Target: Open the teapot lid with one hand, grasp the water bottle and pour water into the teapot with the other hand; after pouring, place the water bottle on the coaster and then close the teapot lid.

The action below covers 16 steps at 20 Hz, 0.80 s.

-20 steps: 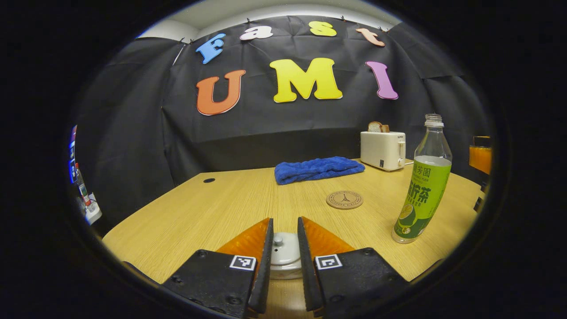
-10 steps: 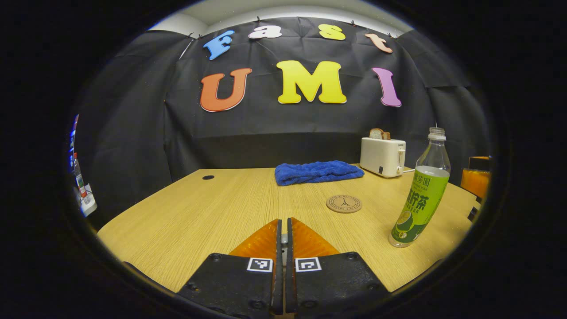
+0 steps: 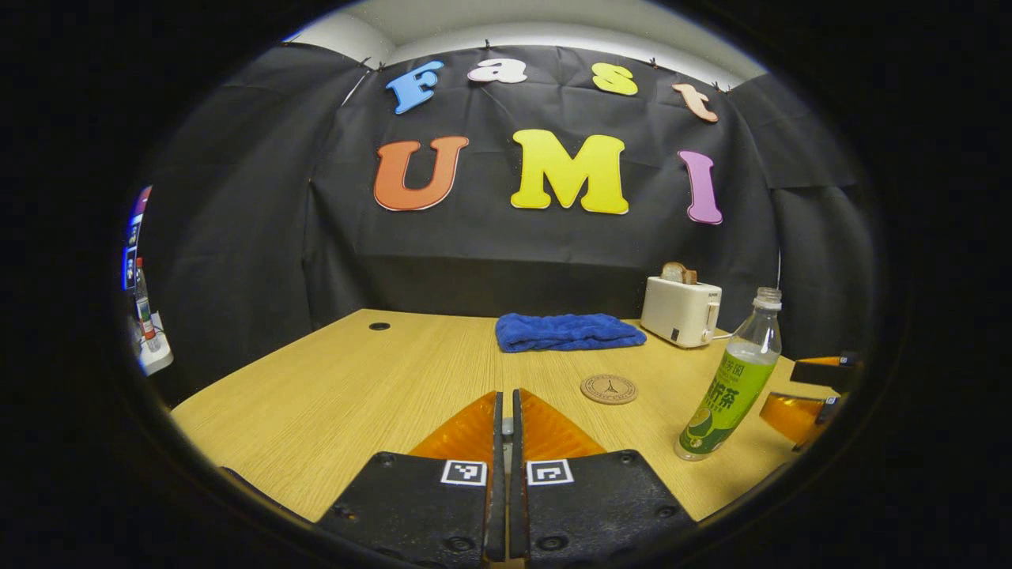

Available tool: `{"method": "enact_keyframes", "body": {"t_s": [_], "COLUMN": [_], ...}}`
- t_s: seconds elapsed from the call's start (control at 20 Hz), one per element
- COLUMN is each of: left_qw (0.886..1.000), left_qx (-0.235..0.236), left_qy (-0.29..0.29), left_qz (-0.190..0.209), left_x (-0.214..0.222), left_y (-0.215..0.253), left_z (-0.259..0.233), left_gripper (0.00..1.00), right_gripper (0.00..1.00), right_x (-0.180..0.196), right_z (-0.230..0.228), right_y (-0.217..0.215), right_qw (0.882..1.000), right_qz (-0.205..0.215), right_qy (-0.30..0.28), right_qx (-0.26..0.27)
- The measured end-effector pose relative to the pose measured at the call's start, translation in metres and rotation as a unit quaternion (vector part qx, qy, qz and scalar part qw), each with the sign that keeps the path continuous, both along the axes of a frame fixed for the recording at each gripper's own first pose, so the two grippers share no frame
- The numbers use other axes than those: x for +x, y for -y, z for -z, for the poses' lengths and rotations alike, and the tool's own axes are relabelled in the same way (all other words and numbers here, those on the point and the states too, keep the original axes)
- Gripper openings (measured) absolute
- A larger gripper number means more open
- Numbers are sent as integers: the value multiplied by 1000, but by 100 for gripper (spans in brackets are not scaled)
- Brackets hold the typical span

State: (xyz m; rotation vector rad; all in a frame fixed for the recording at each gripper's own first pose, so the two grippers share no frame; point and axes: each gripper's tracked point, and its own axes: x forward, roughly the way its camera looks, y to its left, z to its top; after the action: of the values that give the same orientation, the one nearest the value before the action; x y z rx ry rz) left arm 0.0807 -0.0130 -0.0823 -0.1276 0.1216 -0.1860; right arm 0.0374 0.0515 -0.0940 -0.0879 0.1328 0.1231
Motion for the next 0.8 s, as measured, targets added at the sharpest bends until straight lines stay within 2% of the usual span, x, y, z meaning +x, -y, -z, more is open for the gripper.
{"method": "enact_keyframes", "body": {"t_s": [0.2, 0.4, 0.55, 0.8], "left_qw": [1000, 1000, 1000, 1000], "left_qx": [1, 6, 6, 12], "left_qy": [6, 14, 10, 11], "left_qz": [-2, 1, 18, 25], "left_x": [-14, -30, -38, -45], "left_y": [-9, -17, -14, -21], "left_z": [-22, -43, -47, -50], "left_gripper": [4, 4, 4, 4], "right_gripper": [98, 96, 96, 80], "right_x": [10, 34, 48, 62], "right_z": [10, 29, 23, 20], "right_y": [-17, -16, -21, -28], "right_qw": [1000, 999, 999, 1000], "right_qz": [-11, 8, 12, 4], "right_qy": [9, -20, -14, -9], "right_qx": [18, 41, 44, 29]}}
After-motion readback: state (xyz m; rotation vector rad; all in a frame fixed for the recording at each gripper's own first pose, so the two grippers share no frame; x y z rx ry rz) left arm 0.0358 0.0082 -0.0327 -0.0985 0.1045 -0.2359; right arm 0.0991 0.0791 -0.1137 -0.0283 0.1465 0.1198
